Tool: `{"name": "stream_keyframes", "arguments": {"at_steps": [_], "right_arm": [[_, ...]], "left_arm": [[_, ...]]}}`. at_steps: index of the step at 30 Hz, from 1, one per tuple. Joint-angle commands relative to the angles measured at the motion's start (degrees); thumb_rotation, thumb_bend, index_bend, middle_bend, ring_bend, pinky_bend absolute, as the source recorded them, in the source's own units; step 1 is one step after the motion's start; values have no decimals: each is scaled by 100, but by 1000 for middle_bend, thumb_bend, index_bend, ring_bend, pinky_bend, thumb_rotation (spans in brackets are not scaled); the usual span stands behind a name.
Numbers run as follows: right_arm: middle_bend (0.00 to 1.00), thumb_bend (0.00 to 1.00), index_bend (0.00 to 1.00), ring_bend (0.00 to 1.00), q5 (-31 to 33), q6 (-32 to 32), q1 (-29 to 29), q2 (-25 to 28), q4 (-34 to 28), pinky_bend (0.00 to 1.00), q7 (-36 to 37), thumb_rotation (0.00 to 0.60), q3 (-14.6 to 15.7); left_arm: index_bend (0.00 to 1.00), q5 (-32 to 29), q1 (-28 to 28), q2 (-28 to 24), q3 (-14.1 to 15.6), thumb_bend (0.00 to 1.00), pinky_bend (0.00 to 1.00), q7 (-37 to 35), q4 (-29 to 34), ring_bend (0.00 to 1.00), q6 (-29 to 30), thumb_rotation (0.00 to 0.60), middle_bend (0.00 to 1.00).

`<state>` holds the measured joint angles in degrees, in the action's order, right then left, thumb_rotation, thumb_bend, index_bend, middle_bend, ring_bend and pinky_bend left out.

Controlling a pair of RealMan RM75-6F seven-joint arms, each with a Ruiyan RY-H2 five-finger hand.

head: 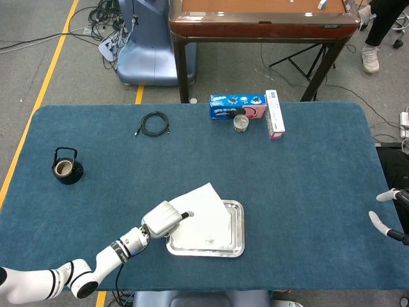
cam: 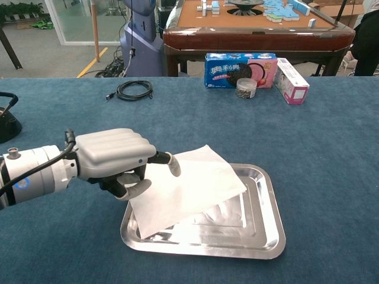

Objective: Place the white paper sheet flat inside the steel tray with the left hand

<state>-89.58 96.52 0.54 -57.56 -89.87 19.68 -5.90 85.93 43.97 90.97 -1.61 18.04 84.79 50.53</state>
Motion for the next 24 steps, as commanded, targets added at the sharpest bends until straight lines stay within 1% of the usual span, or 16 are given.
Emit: {"name": "stream_keyframes", "arguments": {"at_steps": [1, 6, 14, 24], "right_arm": [[501, 261, 479, 361, 17, 13, -12, 4, 7, 322, 20, 600, -14], [501, 261, 480, 361, 55, 34, -32, 8, 21, 322, 58, 600, -46], [501, 261, 479, 361, 100, 38, -48, 5, 39, 322, 100, 600, -86], [501, 261, 479, 361, 85, 36, -58, 11, 47, 322, 151, 600, -99]], "left_arm": [[245, -125, 29, 50, -22, 583, 1000, 177, 1, 1000, -72, 600, 1000], [247, -268, 46, 121, -5, 583, 1000, 426, -68, 1000, -131, 600, 1000], [258, -428, 49, 213, 38, 583, 1000, 599, -198, 1000, -185, 600, 1000], [261, -359, 64, 235, 168, 583, 1000, 605, -178, 1000, -211, 600, 1000]]}}
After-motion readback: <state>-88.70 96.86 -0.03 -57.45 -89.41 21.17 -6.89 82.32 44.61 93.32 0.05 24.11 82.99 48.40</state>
